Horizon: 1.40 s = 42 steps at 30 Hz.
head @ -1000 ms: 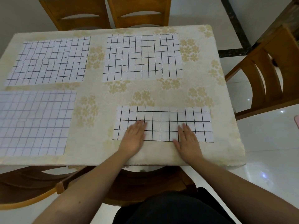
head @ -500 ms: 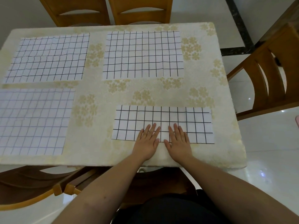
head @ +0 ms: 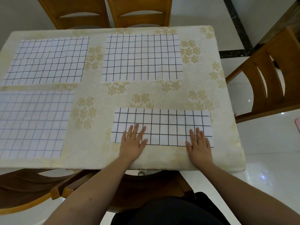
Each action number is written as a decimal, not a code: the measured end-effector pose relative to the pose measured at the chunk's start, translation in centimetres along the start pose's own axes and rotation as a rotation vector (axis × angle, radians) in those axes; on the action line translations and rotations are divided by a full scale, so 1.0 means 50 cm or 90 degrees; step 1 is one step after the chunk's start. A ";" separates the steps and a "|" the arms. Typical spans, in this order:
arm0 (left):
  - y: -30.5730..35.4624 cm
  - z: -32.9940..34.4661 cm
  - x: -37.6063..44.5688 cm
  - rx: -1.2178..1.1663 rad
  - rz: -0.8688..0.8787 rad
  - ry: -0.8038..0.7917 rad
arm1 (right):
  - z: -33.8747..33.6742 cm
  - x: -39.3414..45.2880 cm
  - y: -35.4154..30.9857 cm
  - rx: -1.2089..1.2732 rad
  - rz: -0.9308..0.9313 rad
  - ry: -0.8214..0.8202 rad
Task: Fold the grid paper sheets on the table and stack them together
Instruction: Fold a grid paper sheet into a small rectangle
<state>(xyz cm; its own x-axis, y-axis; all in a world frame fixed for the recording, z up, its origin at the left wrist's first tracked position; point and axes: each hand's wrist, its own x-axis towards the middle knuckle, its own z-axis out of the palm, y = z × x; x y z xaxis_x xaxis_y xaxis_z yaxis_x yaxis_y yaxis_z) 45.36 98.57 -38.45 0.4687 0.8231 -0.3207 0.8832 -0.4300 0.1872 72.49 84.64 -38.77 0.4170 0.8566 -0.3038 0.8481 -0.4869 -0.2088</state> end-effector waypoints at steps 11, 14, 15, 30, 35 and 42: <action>-0.140 -0.031 -0.017 -0.020 -0.160 -0.017 | -0.015 -0.007 0.072 0.005 0.072 -0.001; -0.146 -0.038 -0.016 -0.023 -0.165 -0.025 | -0.015 -0.006 0.071 0.006 0.079 -0.004; -0.146 -0.039 -0.016 -0.027 -0.164 -0.024 | -0.015 -0.006 0.071 0.010 0.083 -0.004; -0.110 -0.076 -0.018 -0.237 -0.556 0.145 | -0.011 -0.013 0.095 0.086 0.091 0.115; -0.109 -0.090 0.000 -0.257 -0.604 0.051 | -0.024 -0.021 0.078 0.122 0.105 0.172; -0.107 -0.100 -0.008 -0.339 -0.533 0.096 | -0.034 -0.015 -0.073 0.072 -0.263 0.055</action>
<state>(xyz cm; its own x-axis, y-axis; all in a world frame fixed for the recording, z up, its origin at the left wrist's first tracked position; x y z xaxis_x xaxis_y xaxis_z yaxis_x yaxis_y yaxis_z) 40.37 102.39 -34.68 -0.3404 0.8387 -0.4251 0.7876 0.5012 0.3583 69.64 86.05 -36.18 0.0800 0.9922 -0.0956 0.9106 -0.1117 -0.3979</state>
